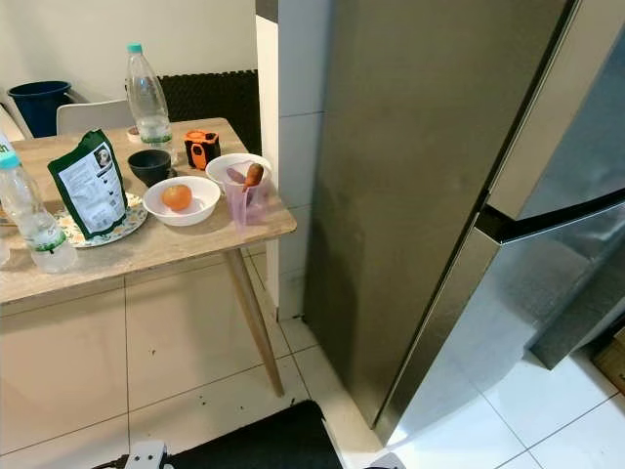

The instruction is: Restocking fridge

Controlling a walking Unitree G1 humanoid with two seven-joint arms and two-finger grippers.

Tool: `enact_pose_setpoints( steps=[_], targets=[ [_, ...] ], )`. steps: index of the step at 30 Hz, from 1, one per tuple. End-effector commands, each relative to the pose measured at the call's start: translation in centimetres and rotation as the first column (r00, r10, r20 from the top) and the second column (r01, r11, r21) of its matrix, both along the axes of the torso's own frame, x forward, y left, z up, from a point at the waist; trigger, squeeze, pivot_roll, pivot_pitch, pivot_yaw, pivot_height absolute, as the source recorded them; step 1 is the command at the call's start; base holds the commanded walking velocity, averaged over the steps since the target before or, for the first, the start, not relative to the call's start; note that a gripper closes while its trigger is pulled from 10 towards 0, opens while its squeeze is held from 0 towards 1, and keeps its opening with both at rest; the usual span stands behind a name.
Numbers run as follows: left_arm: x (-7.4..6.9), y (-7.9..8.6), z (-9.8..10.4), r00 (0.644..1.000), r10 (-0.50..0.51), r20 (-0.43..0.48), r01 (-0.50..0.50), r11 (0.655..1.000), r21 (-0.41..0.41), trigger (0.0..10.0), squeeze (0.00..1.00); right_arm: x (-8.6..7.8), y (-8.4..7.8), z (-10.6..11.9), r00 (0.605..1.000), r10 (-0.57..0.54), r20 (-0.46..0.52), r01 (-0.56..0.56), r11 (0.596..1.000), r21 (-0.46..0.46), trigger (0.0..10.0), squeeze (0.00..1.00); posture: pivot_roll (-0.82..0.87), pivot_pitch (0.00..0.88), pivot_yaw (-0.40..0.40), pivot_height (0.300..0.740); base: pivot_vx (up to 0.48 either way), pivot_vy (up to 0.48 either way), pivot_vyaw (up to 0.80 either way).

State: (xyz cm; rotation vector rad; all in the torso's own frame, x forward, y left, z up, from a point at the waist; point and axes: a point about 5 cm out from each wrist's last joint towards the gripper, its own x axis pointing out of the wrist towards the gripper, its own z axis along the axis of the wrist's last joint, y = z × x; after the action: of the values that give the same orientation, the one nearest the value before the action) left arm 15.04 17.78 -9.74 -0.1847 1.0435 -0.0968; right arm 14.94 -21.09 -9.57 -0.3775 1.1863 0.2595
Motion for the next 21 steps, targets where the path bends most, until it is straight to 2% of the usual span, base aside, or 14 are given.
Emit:
enact_pose_setpoints(
  steps=[1, 21],
  targets=[
    [-0.41, 0.41, -0.14, 1.000, 0.001, -0.021, 0.000, 1.000, 0.014, 10.0, 0.00, 0.06, -0.28, 0.07, 1.000, -0.010, -0.003, 0.010, 1.000, -0.005, 10.0, 0.00, 0.00, 0.000, -0.030, 0.740, 0.000, 0.000, 0.00],
    [-0.38, 0.61, -0.13, 0.999, 0.026, -0.023, -0.026, 1.000, 0.017, 10.0, 0.00, -0.16, -0.49, 0.03, 1.000, -0.016, -0.007, 0.016, 1.000, -0.005, 10.0, 0.00, 0.00, 0.006, -0.021, 0.740, 0.000, 0.000, 0.00]
  ],
)
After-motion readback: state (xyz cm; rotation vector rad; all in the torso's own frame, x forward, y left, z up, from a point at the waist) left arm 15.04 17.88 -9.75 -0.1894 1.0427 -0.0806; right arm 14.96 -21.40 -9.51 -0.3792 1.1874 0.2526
